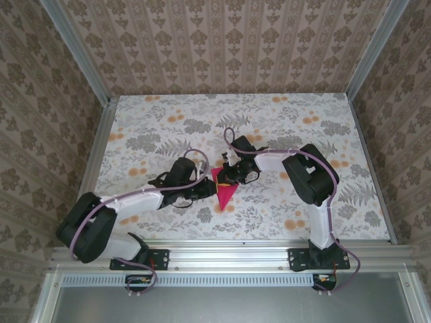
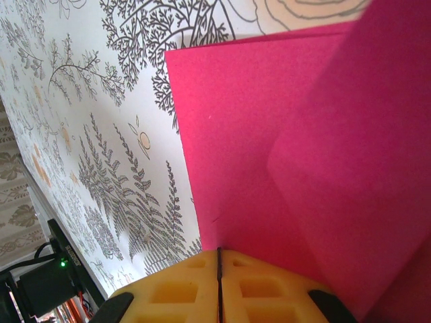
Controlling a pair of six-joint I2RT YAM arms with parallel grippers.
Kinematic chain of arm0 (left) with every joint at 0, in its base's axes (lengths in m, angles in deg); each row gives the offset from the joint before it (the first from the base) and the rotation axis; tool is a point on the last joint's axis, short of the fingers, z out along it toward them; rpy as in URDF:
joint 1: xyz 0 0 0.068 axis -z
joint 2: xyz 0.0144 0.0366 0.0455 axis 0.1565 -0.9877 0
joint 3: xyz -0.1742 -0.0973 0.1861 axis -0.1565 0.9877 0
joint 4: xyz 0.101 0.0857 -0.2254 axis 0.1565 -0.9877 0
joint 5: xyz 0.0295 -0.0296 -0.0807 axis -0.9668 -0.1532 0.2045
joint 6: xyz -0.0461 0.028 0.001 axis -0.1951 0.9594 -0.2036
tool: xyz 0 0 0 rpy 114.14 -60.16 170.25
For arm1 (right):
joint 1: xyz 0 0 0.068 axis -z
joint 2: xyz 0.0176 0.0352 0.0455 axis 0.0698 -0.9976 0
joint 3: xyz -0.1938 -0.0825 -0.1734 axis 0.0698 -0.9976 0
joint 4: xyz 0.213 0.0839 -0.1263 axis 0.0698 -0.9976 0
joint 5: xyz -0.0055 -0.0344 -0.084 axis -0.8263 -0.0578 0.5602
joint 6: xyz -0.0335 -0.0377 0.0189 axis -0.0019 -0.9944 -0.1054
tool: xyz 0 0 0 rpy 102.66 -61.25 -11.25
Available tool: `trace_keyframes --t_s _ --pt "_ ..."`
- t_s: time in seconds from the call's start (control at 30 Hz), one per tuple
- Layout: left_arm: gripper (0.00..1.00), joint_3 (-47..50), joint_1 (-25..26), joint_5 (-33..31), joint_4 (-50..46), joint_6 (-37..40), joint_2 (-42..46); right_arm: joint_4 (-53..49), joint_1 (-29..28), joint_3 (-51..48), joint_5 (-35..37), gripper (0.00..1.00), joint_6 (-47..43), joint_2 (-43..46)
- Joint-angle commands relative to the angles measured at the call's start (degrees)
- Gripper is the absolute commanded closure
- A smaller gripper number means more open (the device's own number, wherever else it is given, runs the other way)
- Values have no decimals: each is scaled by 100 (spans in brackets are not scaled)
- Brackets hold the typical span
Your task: Fold a paper plane with a square sheet of paper (pick it up from the middle)
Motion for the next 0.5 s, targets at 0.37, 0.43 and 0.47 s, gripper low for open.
trace_keyframes --t_s 0.37,0.43,0.47 --pt "83 -399 87 590 1135 48 -1063 -332 0 -176 508 91 27 -171" --pt "83 -421 98 602 1108 58 -1095 -332 0 -172 510 91 28 -167" --pt "82 -428 98 593 1057 86 -1129 -338 0 -167 511 91 29 -168"
